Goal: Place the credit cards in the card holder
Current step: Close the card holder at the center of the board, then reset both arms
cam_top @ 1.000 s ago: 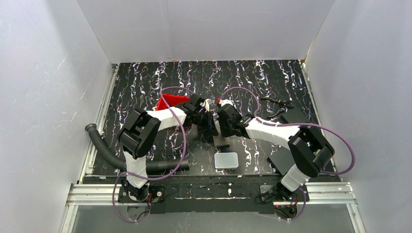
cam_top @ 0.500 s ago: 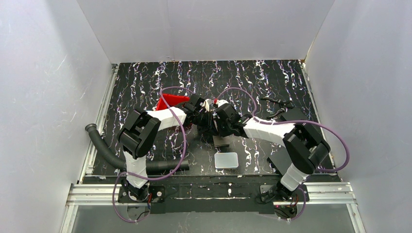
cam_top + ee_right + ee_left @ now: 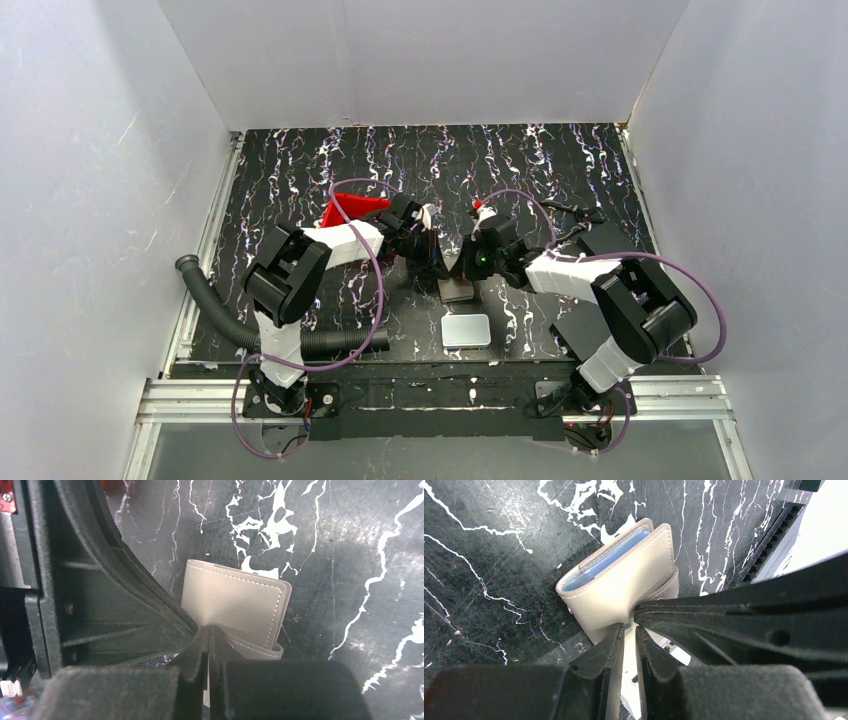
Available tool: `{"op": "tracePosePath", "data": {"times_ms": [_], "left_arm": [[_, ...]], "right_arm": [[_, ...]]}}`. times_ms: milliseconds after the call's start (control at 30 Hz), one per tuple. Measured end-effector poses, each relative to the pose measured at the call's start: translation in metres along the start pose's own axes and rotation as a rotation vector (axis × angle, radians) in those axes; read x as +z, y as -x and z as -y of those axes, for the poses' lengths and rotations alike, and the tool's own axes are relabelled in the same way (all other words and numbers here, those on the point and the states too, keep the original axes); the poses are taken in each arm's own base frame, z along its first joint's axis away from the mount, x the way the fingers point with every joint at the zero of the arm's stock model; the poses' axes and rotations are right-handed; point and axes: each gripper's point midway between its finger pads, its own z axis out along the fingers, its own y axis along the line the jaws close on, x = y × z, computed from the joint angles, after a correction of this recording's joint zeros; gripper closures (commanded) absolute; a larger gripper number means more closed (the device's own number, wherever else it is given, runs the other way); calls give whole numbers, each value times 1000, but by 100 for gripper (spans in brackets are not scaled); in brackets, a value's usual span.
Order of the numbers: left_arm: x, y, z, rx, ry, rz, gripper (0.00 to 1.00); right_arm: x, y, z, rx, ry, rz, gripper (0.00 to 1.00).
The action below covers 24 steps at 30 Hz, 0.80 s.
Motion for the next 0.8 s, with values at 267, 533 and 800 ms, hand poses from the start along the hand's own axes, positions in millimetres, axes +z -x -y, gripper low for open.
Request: {"op": "tracePosePath", "data": {"times_ms": [267,533,800], "left_arm": [[0,-1,0,-1,-2,-4,86],[-1,-4,-1,-7,1,-18,86],[-5,-1,3,-1,21,-27,66]], "right_arm": [[3,-7,6,351,314,47,99],[5,-13,11,526,524,136,99],[-9,14,14,465,415,138,54]]}}
